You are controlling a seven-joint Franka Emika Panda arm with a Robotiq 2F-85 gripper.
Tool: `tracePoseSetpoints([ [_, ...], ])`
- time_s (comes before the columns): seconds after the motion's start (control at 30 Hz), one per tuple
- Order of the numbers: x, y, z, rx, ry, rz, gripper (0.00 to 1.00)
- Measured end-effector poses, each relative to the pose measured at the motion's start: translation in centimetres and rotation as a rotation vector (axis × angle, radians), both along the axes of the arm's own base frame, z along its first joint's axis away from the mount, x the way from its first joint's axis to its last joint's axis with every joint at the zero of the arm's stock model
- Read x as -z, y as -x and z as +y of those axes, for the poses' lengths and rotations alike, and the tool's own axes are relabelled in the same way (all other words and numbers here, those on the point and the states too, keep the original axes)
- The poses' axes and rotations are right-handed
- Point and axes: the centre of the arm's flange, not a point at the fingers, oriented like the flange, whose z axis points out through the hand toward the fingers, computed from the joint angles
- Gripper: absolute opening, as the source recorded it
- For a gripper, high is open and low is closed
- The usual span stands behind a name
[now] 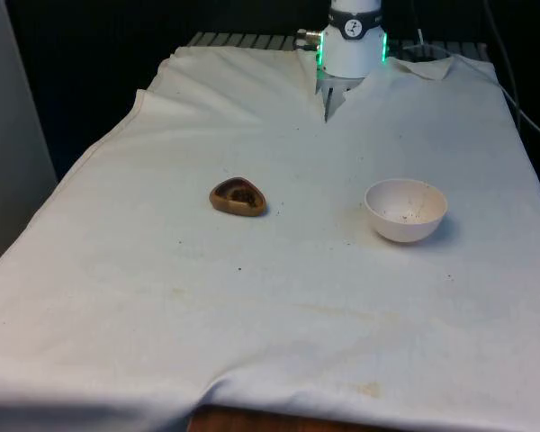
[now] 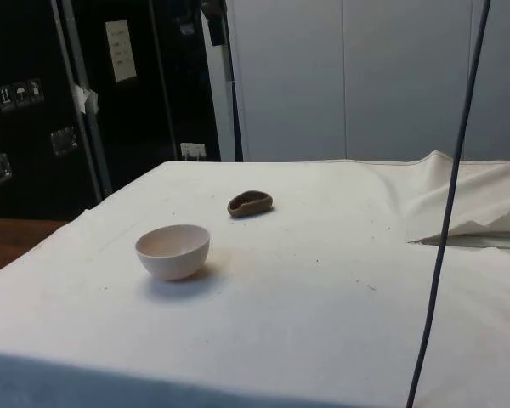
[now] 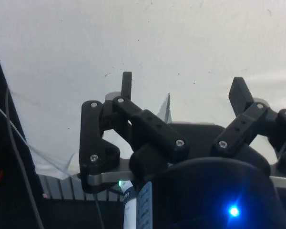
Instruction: Pour the coffee beans from the cup into the bowl.
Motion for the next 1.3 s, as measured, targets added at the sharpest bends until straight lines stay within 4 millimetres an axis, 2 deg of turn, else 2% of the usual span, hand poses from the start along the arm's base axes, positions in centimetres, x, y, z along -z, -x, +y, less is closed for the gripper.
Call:
tracePoseSetpoints([
  [0.07, 0.0, 0.0, 0.0, 0.000, 0.000, 0.000, 1.00],
  [0.2, 1.3, 0.1, -0.1, 0.001, 0.004, 0.004, 1.00],
  [0.27, 2.4, 0.5, -0.3, 0.008, 0.005, 0.001, 1.00],
  [0.6, 5.2, 2.2, -0.8, 0.022, 0.018, -0.011, 1.00],
  [1.07, 9.8, 4.7, -2.4, 0.041, 0.029, -0.013, 1.00],
  [1.1, 10.5, 5.1, -2.8, 0.046, 0.030, -0.017, 1.00],
  [1.23, 11.3, 5.4, -3.3, 0.053, 0.029, -0.020, 1.00],
  [1.3, 12.3, 5.6, -3.9, 0.060, 0.029, -0.028, 1.00],
])
